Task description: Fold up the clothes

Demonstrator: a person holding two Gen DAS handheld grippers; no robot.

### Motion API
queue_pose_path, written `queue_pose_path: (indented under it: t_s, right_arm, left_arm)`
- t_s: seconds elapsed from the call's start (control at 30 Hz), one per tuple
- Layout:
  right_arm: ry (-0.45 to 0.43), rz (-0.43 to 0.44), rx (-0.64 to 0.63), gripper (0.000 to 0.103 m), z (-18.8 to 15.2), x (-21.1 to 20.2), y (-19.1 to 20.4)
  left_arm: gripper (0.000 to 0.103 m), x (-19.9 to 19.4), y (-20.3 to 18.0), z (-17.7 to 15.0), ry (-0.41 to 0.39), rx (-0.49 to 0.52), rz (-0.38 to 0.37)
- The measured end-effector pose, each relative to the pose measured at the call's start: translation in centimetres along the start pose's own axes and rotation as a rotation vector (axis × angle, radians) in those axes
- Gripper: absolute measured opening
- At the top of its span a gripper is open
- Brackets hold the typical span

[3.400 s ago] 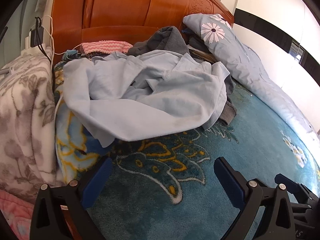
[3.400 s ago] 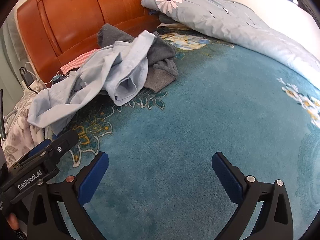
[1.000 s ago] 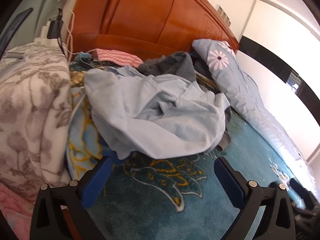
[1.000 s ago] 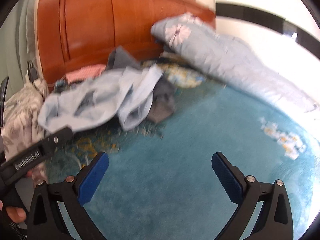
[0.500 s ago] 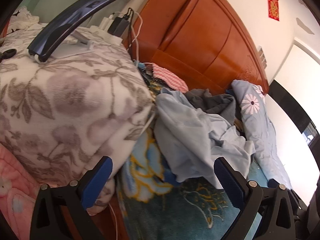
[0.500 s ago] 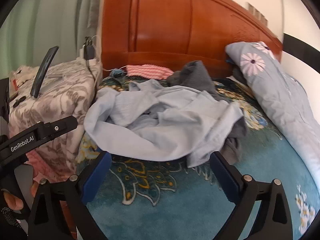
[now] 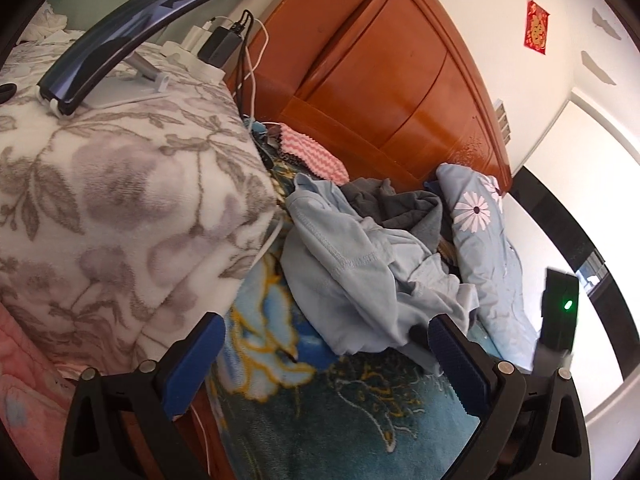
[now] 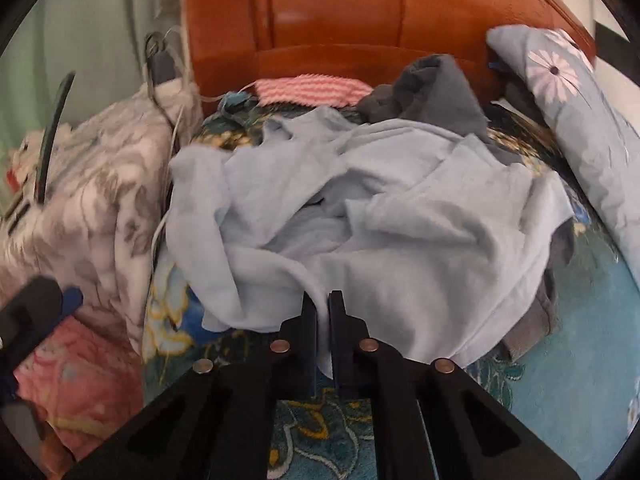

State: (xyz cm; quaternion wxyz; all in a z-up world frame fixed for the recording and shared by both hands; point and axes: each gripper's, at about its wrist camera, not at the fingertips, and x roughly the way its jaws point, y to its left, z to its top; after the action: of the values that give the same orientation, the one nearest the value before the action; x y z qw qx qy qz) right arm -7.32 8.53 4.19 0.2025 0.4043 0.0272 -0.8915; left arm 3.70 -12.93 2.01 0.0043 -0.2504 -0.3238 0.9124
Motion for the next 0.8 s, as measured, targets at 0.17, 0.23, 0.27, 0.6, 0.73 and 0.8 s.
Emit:
queue_pose_path:
  t_s: [0.17, 0.23, 0.27, 0.6, 0.73, 0.8]
  right_arm:
    - [-0.099, -0.062, 0.100, 0.004, 0.8, -6.2, -4.0]
    - [-0.141, -0.079, 0.138, 0.003, 0.3, -8.9, -5.3]
    - [-0.163, -0.085, 0.158, 0.003, 0.0, -10.2, -5.9]
    - [-0.316, -0.303, 0.417, 0.003, -9.9, -27.1, -14.6]
    - [-0.369, -0.408, 0.527, 0.003, -14.8, -34.2, -18.3]
    - [-0.350, -0.481, 0.559, 0.003, -17.1, -36.6, -19.7]
  left_arm:
    - [0.103, 0.6, -0.8, -0.7, 0.046, 0.000, -0.072]
    - [0.103, 1.4, -1.2, -1.1, 0.084, -0.009, -0.117]
    - [0.103, 1.8, -1.4, -1.3, 0.106, -0.014, -0.141]
    - [0.103, 2.9, -4.1, -4.5, 0.255, 0.041, -0.255]
    - [0.103, 1.9, -7.1, -6.9, 0.319, 0.119, -0.310]
    - [0.103, 1.2, -9.0, -8.6, 0.362, 0.159, -0.350]
